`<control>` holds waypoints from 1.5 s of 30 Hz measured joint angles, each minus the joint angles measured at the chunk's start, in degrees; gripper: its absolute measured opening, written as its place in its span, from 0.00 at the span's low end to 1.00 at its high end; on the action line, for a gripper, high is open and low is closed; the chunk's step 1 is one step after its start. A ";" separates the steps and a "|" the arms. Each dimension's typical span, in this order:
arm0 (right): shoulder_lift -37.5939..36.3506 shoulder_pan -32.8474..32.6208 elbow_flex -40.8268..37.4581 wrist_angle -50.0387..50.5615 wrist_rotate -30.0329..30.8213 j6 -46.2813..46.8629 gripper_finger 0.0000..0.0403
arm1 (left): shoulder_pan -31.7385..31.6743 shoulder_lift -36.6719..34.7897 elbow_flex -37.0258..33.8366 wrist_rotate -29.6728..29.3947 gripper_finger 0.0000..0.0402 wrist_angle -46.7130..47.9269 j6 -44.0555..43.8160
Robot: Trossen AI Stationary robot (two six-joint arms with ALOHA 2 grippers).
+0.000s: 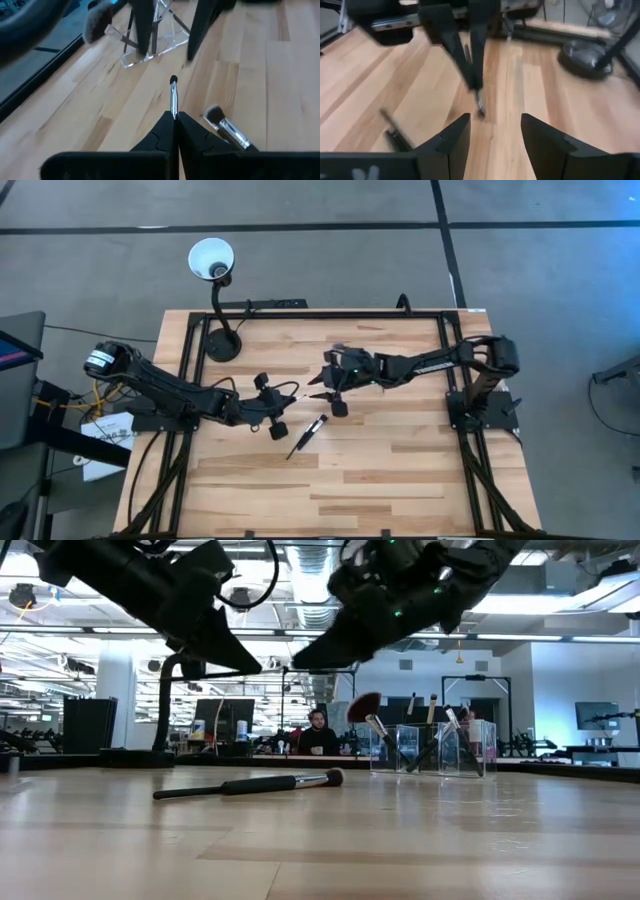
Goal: Sort items
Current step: Put the eyeshadow brush into the right side of the transparent organizer
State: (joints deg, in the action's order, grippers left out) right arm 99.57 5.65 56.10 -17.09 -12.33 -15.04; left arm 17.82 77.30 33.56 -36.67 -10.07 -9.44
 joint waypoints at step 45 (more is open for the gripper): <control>6.54 0.86 12.19 10.39 -2.67 -10.48 0.04 | -0.61 0.02 -0.09 -5.49 0.05 -2.84 -1.35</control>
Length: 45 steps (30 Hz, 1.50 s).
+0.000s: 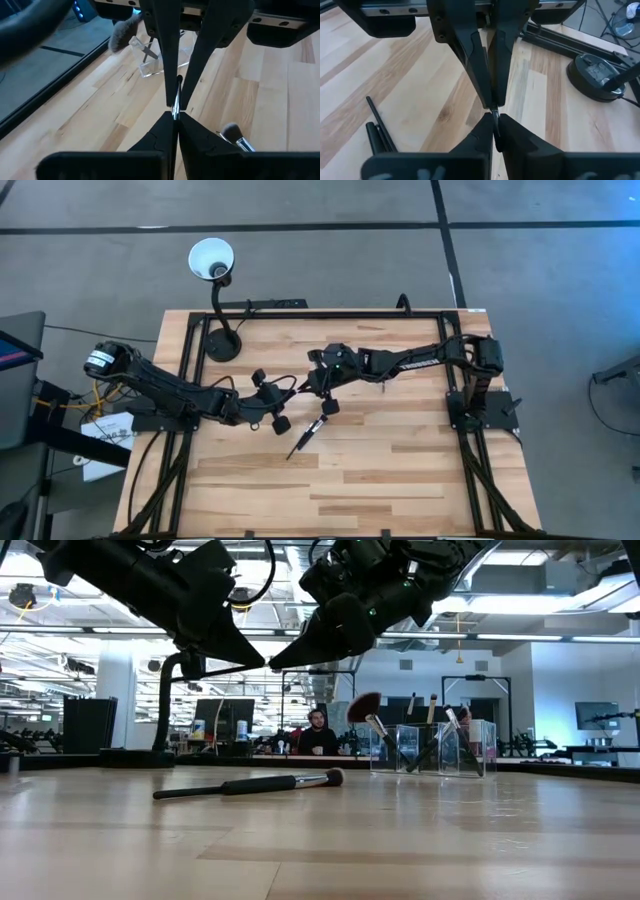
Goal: Sort items
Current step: Put the eyeshadow brush into the right side of the transparent organizer
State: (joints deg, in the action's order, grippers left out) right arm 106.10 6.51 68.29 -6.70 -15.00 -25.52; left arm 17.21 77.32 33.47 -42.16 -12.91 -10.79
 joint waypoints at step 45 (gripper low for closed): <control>-16.38 -4.88 17.78 93.25 27.28 48.06 0.01 | -0.93 0.00 -7.45 2.94 0.31 -1.01 -14.14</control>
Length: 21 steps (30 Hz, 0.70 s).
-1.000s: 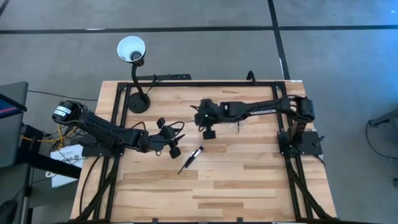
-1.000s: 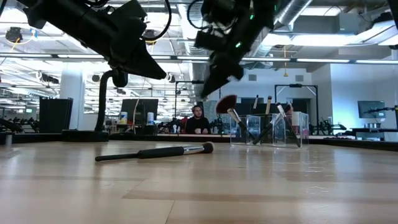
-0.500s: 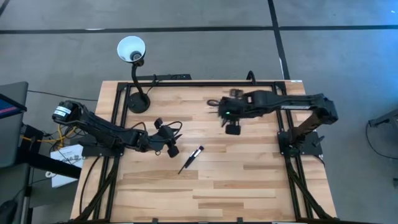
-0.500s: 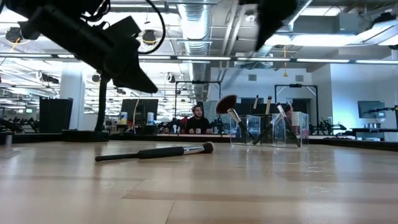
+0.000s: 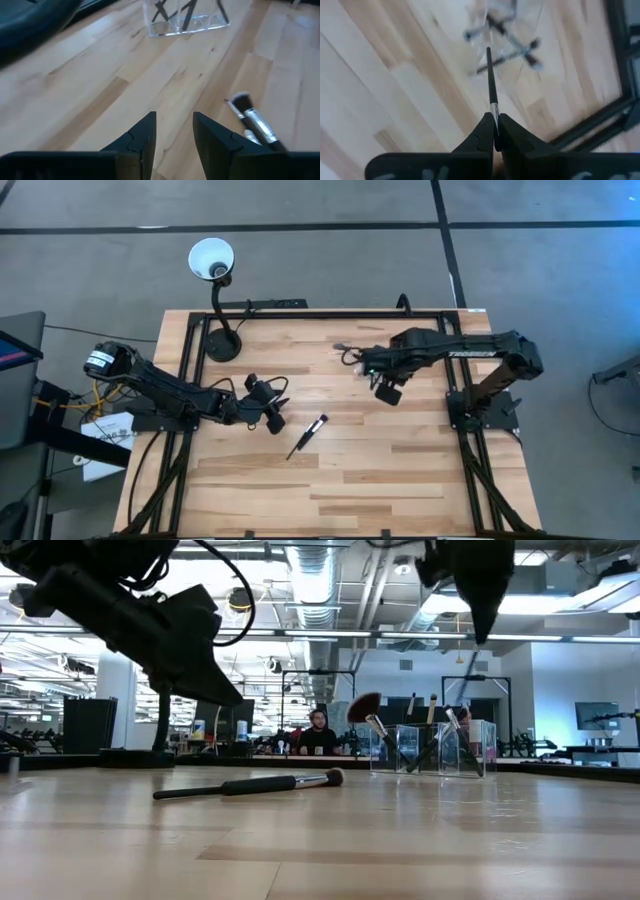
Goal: Sort items
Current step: Put the eyeshadow brush into the right side of the transparent organizer
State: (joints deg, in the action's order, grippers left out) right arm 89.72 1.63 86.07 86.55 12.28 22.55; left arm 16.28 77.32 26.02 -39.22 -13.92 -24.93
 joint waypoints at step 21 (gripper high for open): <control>14.10 1.24 -0.14 0.03 -0.29 -4.55 0.13 | -0.01 0.00 0.00 1.60 0.31 -1.12 0.22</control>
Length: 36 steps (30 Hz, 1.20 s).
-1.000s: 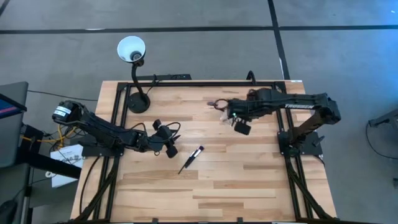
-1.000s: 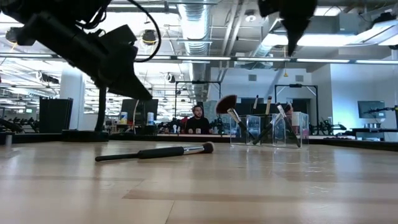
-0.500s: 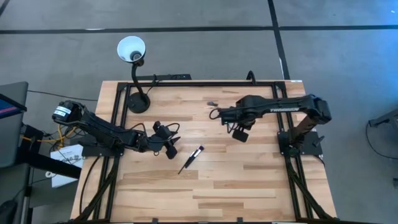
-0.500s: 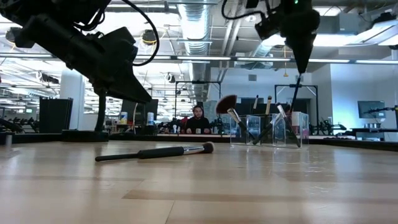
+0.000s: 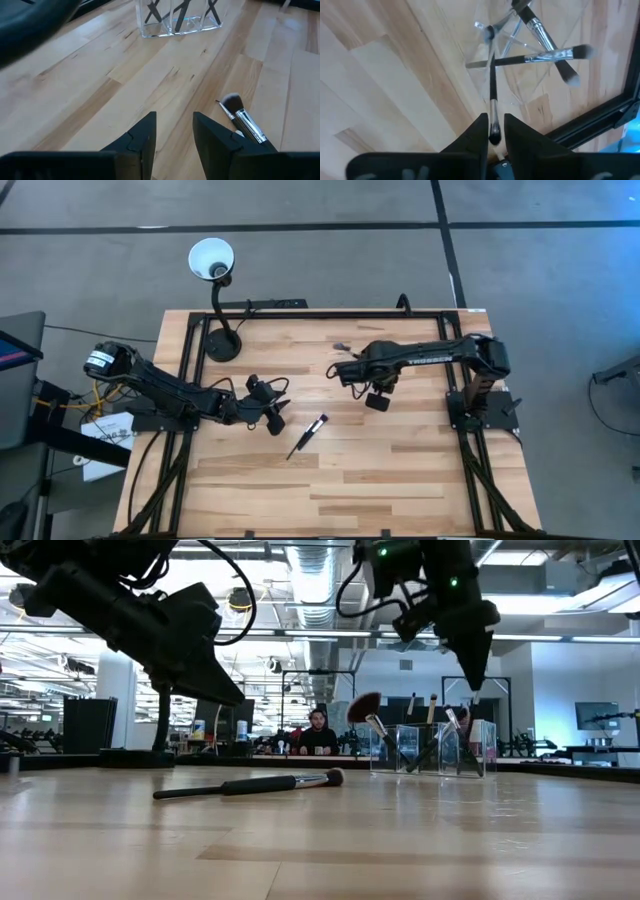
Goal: Sort items
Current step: Put the eyeshadow brush into the right side of the transparent organizer, then put the eyeshadow brush into the left side of the transparent organizer
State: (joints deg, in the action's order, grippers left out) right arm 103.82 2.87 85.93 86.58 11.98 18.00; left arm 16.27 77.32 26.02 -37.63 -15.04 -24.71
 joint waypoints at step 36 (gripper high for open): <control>-8.97 -6.23 -8.68 -56.40 -11.67 -33.57 0.19 | 12.04 16.88 0.02 7.12 0.38 -18.18 -5.07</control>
State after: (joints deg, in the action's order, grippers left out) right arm 94.85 -3.37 77.25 30.18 0.31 -15.57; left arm 28.32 94.20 26.04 -30.51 -33.22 -29.78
